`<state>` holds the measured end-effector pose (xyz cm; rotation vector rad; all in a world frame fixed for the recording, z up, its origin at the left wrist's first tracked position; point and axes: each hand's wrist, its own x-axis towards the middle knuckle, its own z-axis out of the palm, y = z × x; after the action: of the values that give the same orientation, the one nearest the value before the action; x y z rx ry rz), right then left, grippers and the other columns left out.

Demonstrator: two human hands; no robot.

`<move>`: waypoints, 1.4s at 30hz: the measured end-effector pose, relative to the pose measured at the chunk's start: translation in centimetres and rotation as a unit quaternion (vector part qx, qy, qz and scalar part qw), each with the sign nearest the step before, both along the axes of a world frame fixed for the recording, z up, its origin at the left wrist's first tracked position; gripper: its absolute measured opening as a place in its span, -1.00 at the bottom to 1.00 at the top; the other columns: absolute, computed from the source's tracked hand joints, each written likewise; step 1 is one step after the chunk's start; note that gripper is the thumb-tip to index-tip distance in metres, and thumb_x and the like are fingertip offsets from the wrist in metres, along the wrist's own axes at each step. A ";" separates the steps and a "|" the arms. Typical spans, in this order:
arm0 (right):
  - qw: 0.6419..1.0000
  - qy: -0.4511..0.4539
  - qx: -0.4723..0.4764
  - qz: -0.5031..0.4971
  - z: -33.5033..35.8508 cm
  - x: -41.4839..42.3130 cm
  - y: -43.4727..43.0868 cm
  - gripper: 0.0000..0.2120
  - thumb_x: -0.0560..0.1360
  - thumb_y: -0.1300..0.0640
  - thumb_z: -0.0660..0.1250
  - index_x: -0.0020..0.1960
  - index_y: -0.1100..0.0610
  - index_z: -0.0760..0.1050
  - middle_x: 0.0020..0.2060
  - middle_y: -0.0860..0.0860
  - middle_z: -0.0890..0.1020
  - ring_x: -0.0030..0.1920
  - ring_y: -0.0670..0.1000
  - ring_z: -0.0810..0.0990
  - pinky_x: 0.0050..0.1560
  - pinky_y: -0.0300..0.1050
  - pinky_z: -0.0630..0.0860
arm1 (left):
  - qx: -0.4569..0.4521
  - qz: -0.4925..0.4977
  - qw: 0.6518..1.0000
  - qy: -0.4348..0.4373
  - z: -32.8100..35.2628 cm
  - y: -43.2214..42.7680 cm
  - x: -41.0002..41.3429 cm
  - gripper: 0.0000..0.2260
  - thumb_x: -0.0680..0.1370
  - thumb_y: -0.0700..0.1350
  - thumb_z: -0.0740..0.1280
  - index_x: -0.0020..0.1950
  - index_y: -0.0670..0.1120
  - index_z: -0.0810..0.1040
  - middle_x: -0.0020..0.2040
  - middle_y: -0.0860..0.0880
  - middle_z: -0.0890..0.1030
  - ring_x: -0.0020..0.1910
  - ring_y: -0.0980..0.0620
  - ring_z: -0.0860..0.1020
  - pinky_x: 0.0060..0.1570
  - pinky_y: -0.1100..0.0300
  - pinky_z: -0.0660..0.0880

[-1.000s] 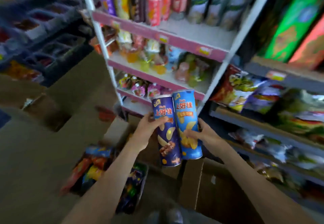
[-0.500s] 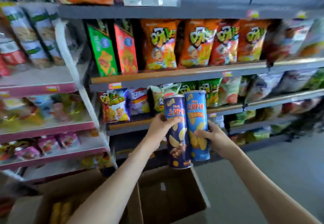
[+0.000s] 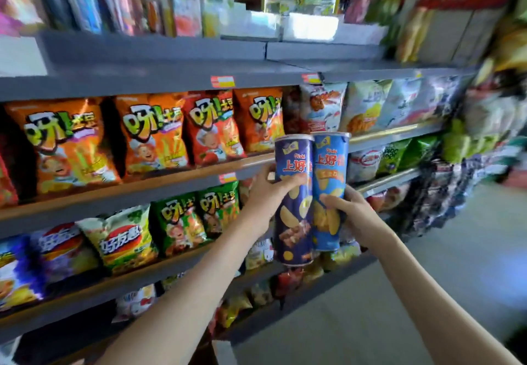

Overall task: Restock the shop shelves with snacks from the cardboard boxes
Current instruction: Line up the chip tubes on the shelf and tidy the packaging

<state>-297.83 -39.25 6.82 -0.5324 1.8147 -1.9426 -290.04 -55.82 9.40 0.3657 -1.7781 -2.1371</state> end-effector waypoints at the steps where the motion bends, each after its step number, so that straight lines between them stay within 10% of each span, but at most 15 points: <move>1: 1.000 0.009 -0.012 -0.012 0.6 -1.7 1.0 -0.50 0.29 0.13 0.55 0.17 0.22 0.51 -0.05 0.15 0.67 -0.07 0.15 0.64 -0.02 0.08 0.57 | -0.008 -0.009 1.000 0.009 0.8 0.9 -2.1 -0.69 0.41 -0.13 0.52 0.07 -0.01 0.50 -0.04 -0.02 0.66 -0.09 0.02 0.64 -0.10 0.13 0.56; 6: 0.996 0.036 -0.044 -0.072 4.5 -9.8 6.9 -0.60 0.35 0.18 0.45 0.18 0.16 0.49 -0.11 0.04 0.71 -0.16 0.02 0.69 -0.25 -0.14 0.59 | -0.048 -0.065 0.996 0.039 4.5 5.7 -12.3 -0.60 0.39 -0.09 0.54 0.14 -0.05 0.47 -0.07 0.03 0.64 -0.18 0.12 0.64 -0.20 0.23 0.55; 12: 0.983 0.084 -0.039 -0.157 8.4 -19.7 14.3 -0.52 0.28 0.08 0.48 0.17 0.16 0.53 -0.03 0.10 0.70 -0.04 0.12 0.67 -0.06 0.00 0.59 | -0.096 -0.115 0.985 0.083 9.4 12.8 -23.1 -0.75 0.39 -0.14 0.53 -0.14 0.04 0.47 -0.37 0.16 0.63 -0.42 0.28 0.59 -0.36 0.35 0.51; 17: 0.975 0.138 -0.052 -0.166 10.8 -28.1 20.2 -0.61 0.31 0.09 0.53 0.10 0.12 0.55 -0.09 0.06 0.71 -0.10 0.06 0.68 -0.09 -0.10 0.61 | -0.129 -0.111 0.981 0.096 13.4 17.3 -31.3 -0.70 0.36 -0.12 0.55 -0.04 -0.01 0.48 -0.26 0.11 0.62 -0.41 0.26 0.59 -0.40 0.39 0.47; 26: 0.966 0.223 -0.080 -0.100 17.0 -48.7 28.6 -0.60 0.27 0.02 0.53 0.04 0.14 0.57 -0.17 0.06 0.69 -0.19 0.05 0.65 -0.22 -0.10 0.55 | -0.220 0.016 0.970 0.104 22.4 21.6 -45.7 -0.84 0.36 -0.05 0.53 -0.13 -0.02 0.62 -0.22 -0.02 0.71 -0.18 -0.02 0.65 -0.06 0.11 0.51; 42: 0.964 0.252 -0.070 0.043 24.8 -83.5 18.2 -0.68 0.43 0.24 0.46 0.15 0.18 0.50 -0.07 0.09 0.69 -0.21 -0.02 0.69 -0.31 -0.22 0.56 | -0.287 0.181 0.929 0.146 29.7 17.4 -68.0 -0.60 0.40 -0.11 0.49 0.22 -0.08 0.54 0.03 -0.04 0.69 -0.01 0.02 0.65 -0.05 0.13 0.51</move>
<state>-381.36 -21.02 31.65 -1.2258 1.9004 -2.0117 -357.99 -38.44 39.07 0.1878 -1.8754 -1.2717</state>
